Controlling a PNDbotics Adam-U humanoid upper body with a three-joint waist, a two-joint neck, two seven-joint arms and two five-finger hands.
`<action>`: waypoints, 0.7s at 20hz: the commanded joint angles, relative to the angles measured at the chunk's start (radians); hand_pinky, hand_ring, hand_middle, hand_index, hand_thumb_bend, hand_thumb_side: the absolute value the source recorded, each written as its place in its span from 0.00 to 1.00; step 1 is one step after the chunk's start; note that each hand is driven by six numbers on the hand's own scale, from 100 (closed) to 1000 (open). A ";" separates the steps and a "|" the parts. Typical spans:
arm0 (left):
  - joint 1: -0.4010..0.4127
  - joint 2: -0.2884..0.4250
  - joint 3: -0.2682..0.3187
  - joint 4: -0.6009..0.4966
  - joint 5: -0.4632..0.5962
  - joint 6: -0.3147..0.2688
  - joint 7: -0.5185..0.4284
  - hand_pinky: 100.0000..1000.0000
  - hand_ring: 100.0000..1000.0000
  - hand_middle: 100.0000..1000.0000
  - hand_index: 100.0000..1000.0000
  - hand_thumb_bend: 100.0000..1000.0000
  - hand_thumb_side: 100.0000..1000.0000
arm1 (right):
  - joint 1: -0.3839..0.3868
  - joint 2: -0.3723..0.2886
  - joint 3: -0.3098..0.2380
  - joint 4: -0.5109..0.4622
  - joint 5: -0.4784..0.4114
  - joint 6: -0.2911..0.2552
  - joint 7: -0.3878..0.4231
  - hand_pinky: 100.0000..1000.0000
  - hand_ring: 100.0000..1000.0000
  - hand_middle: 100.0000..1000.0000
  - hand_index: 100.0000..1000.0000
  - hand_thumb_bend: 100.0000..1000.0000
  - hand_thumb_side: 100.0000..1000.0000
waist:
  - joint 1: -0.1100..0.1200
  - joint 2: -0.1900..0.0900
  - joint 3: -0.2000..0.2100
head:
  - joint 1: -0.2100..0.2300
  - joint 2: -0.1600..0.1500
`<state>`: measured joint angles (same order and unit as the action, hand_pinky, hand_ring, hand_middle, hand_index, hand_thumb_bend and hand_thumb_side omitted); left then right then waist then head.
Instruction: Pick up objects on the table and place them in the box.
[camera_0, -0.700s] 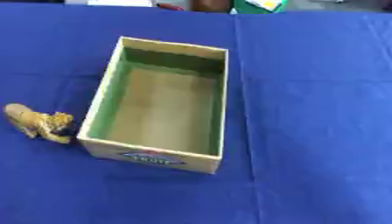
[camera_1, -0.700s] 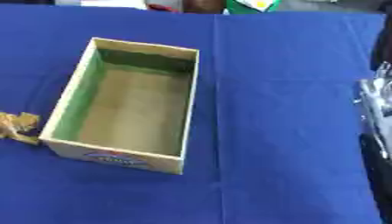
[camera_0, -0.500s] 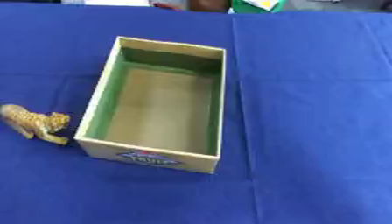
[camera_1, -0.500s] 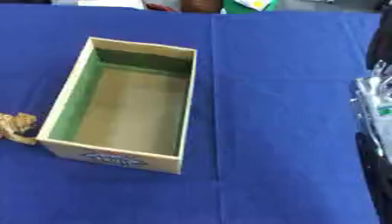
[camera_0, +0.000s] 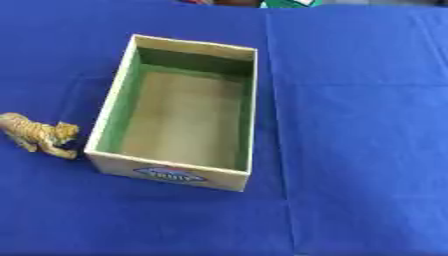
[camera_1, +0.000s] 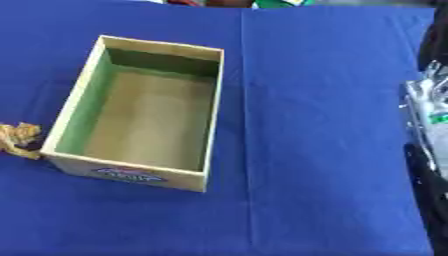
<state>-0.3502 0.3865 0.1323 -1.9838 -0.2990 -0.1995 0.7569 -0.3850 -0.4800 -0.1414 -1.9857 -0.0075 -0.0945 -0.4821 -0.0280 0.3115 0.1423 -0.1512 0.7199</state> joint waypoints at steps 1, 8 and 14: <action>0.007 0.105 0.013 -0.016 -0.033 0.036 -0.020 0.47 0.57 0.58 0.81 0.00 0.64 | -0.006 -0.024 -0.008 -0.014 0.000 0.000 0.000 0.79 0.65 0.74 0.85 0.00 0.98 | 0.005 -0.021 0.001 | -0.001 0.005; 0.055 0.332 -0.004 -0.016 -0.193 0.183 -0.142 0.48 0.58 0.58 0.83 0.05 0.70 | -0.008 -0.033 -0.006 -0.014 0.003 -0.003 0.003 0.79 0.65 0.74 0.85 0.00 0.98 | 0.016 -0.030 -0.007 | 0.004 0.001; 0.055 0.488 -0.022 -0.016 -0.327 0.256 -0.348 0.51 0.63 0.63 0.87 0.07 0.79 | -0.009 -0.038 -0.005 -0.014 0.004 -0.005 0.002 0.79 0.65 0.74 0.84 0.00 0.99 | 0.021 -0.037 -0.009 | -0.014 -0.004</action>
<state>-0.2894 0.8140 0.1056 -1.9840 -0.5988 0.0441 0.4489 -0.3854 -0.4866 -0.1413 -1.9857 -0.0075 -0.0977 -0.4799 -0.0093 0.2947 0.1350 -0.1613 0.7199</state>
